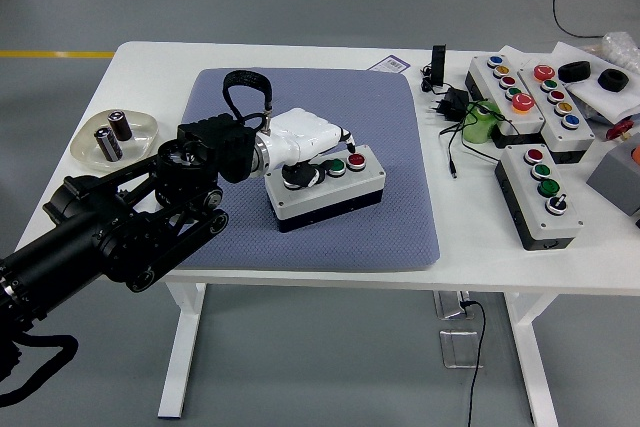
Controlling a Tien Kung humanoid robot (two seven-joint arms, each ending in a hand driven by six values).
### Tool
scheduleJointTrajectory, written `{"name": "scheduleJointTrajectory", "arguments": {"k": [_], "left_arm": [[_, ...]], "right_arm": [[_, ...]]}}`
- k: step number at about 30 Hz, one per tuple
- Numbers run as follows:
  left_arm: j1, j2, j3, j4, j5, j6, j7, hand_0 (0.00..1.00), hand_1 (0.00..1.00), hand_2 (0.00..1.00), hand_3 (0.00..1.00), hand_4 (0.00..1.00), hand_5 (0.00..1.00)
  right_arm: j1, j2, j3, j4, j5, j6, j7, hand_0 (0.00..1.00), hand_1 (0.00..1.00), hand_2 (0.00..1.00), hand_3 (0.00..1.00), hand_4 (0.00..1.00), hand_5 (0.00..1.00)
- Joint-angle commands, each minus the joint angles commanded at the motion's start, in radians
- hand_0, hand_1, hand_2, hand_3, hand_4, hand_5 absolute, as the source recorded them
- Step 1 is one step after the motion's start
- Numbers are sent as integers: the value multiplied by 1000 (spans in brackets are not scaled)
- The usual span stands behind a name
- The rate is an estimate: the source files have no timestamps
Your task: Pick up the button,place it on the desk,press the button,press the button
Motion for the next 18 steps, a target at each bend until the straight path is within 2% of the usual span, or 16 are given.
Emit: {"name": "scheduleJointTrajectory", "arguments": {"k": [8, 18], "left_arm": [[-7, -15, 24, 9, -7, 7, -1, 2, 2, 12, 802, 348, 2], [-21, -35, 54, 54, -15, 5, -1, 2, 2, 11, 802, 347, 2]], "right_arm": [[0, 0, -1, -1, 0, -1, 0, 635, 538, 565, 634, 234, 241], [1, 0, -2, -1, 0, 0, 0, 635, 538, 565, 635, 234, 240]]}}
